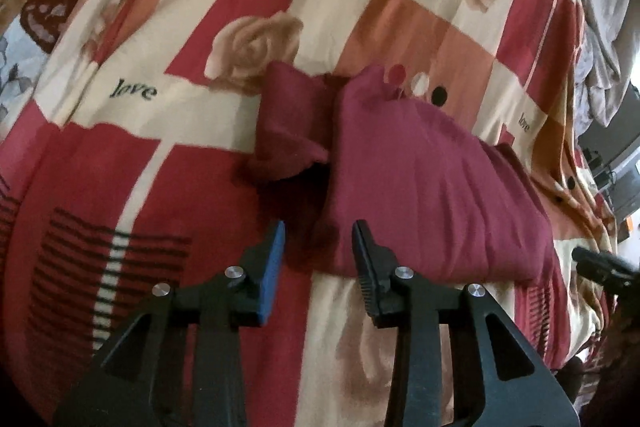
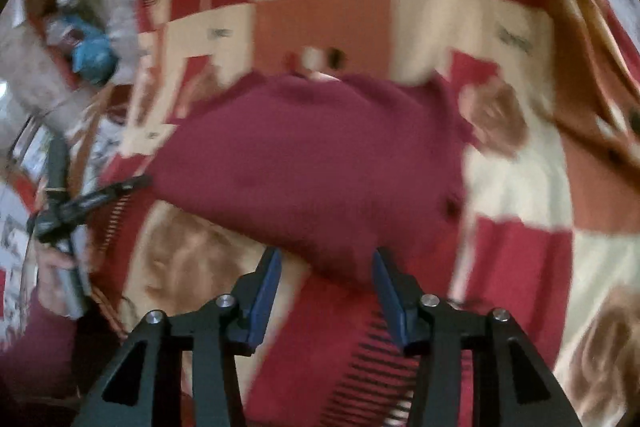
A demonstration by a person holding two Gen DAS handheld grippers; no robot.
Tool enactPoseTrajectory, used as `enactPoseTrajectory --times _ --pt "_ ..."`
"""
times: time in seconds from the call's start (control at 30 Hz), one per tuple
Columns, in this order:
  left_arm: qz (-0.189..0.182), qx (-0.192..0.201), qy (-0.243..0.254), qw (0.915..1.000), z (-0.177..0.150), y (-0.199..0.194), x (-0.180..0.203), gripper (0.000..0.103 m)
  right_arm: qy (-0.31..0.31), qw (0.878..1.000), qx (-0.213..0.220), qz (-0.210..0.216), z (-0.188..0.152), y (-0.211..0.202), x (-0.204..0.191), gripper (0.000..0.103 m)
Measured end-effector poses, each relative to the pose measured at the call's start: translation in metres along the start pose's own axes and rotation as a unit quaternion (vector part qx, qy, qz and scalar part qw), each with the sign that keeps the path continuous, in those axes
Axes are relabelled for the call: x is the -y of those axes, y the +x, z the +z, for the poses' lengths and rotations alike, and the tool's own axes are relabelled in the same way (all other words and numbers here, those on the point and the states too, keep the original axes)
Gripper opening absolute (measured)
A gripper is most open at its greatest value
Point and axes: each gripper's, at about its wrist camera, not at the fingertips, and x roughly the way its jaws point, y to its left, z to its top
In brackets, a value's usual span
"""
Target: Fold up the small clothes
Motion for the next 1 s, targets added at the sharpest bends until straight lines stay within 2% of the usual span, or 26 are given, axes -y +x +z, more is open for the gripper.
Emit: enactPoseTrajectory --times 0.1,0.17,0.3,0.37,0.43,0.57,0.67,0.7,0.83,0.87,0.9,0.93,0.97,1.0 --pt "-0.018 0.000 -0.002 0.9998 0.005 0.005 -0.002 0.034 -0.021 0.999 0.008 0.037 0.038 0.019 -0.037 0.046" --pt "-0.016 -0.006 -0.002 0.9999 0.006 0.011 -0.003 0.034 -0.023 0.999 0.013 0.046 0.069 0.046 -0.060 0.046" --pt "-0.021 -0.012 -0.007 0.9997 0.008 0.019 -0.006 0.034 -0.010 0.999 -0.010 0.042 0.137 0.128 -0.095 0.046" --pt "-0.023 -0.015 -0.010 0.9996 0.008 0.022 -0.006 0.034 0.023 0.999 -0.032 0.036 0.166 0.174 -0.102 0.046" --pt "-0.024 -0.018 -0.011 0.9995 0.009 0.024 -0.006 0.034 0.048 0.997 -0.052 0.037 0.182 0.207 -0.104 0.046" --pt "-0.028 -0.018 -0.013 0.9994 0.014 0.026 -0.007 0.034 0.052 0.994 -0.093 -0.003 0.194 0.260 -0.107 0.045" --pt "-0.035 -0.016 -0.009 0.9992 0.016 0.025 -0.007 0.034 0.045 0.996 -0.074 -0.008 0.197 0.261 -0.106 0.015" --pt "-0.040 -0.011 -0.007 0.9991 0.017 0.022 -0.007 0.034 0.037 0.997 -0.068 -0.001 0.198 0.257 -0.109 0.011" --pt "-0.055 0.009 -0.015 0.9984 0.020 0.009 -0.013 0.034 0.003 0.998 -0.042 0.038 0.205 0.238 -0.127 0.007" --pt "-0.057 0.010 -0.019 0.9981 0.021 0.008 -0.014 0.034 -0.003 0.997 -0.033 0.066 0.209 0.235 -0.133 0.000" --pt "-0.057 0.012 -0.020 0.9981 0.021 0.007 -0.015 0.034 -0.007 0.997 -0.030 0.077 0.211 0.235 -0.138 0.000" --pt "-0.050 0.010 -0.021 0.9985 0.021 0.008 -0.016 0.034 -0.013 0.997 -0.028 0.068 0.213 0.238 -0.144 0.000" --pt "-0.047 0.006 -0.022 0.9987 0.021 0.010 -0.017 0.034 -0.016 0.999 -0.026 0.035 0.214 0.242 -0.149 0.000" --pt "-0.045 0.002 -0.025 0.9987 0.021 0.012 -0.017 0.034 -0.008 0.999 -0.027 0.028 0.214 0.247 -0.148 0.000"
